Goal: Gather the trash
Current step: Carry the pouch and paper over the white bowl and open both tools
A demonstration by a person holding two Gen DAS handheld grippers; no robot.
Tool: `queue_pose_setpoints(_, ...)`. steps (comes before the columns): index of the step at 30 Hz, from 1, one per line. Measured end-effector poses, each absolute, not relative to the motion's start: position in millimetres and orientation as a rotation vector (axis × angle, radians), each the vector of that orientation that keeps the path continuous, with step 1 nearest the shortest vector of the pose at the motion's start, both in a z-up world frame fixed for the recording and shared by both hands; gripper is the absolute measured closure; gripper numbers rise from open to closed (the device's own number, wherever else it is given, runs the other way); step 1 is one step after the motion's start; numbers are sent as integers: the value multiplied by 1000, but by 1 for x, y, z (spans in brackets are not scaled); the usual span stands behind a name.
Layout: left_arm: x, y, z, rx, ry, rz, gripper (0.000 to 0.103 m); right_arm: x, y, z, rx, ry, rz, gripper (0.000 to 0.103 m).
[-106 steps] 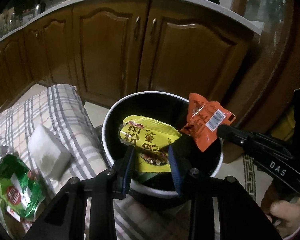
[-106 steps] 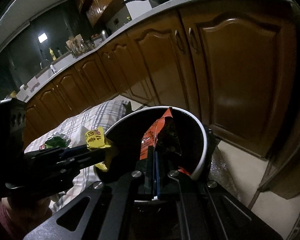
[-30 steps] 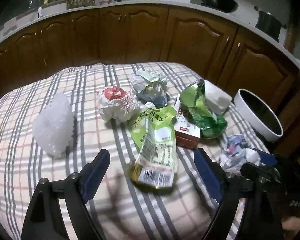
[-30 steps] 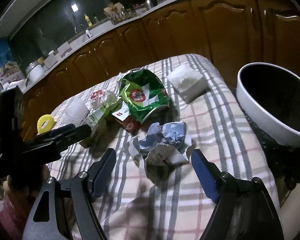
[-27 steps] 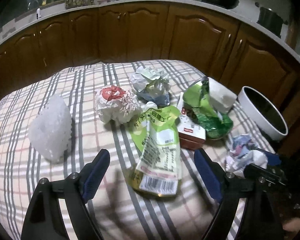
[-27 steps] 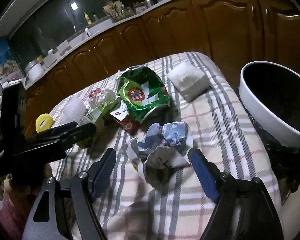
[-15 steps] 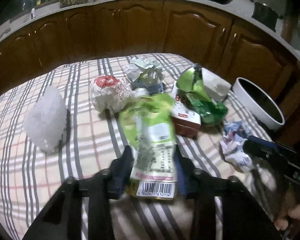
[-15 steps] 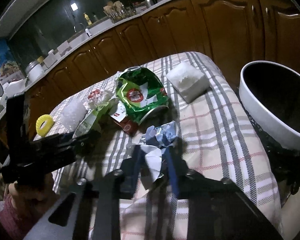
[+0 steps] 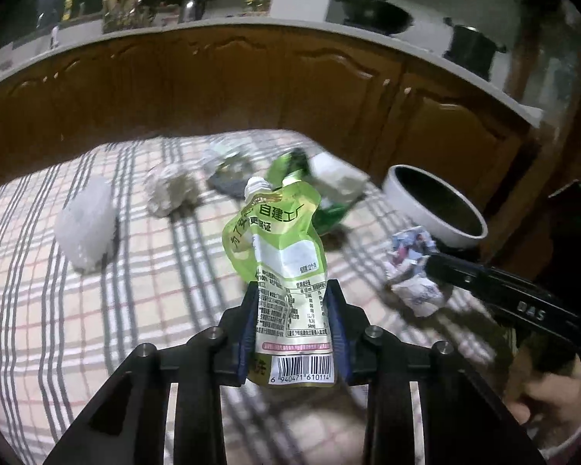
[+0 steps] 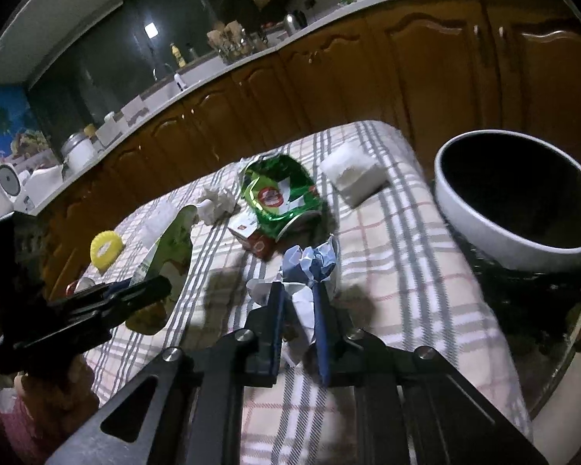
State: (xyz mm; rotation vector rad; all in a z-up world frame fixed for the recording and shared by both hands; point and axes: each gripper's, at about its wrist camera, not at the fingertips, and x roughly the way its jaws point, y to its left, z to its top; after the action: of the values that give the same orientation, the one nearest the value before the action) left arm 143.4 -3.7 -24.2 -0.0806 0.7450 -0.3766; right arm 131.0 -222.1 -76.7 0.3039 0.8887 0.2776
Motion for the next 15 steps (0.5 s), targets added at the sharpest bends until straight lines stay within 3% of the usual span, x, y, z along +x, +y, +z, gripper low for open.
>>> queue_pose_setpoints(15, 154, -72, -12, -8, 732, -524, 73, 112, -291, -53, 357, 809, 136, 89)
